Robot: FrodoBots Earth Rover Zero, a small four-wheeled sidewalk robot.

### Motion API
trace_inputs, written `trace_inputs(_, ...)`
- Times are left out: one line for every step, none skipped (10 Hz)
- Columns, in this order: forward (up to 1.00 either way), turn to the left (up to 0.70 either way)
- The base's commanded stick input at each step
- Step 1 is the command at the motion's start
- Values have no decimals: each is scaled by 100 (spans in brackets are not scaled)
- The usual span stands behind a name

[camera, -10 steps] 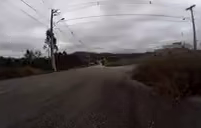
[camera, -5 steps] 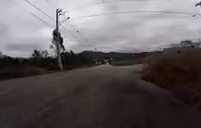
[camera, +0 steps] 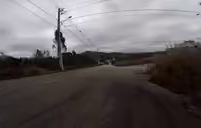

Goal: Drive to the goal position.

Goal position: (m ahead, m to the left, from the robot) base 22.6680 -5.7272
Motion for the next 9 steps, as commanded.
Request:
trace_inputs(70, 0)
trace_inputs(70, 0)
trace_inputs(70, 0)
trace_inputs(70, 0)
trace_inputs(70, 0)
trace_inputs(70, 0)
trace_inputs(70, 0)
trace_inputs(70, 0)
trace_inputs(70, 0)
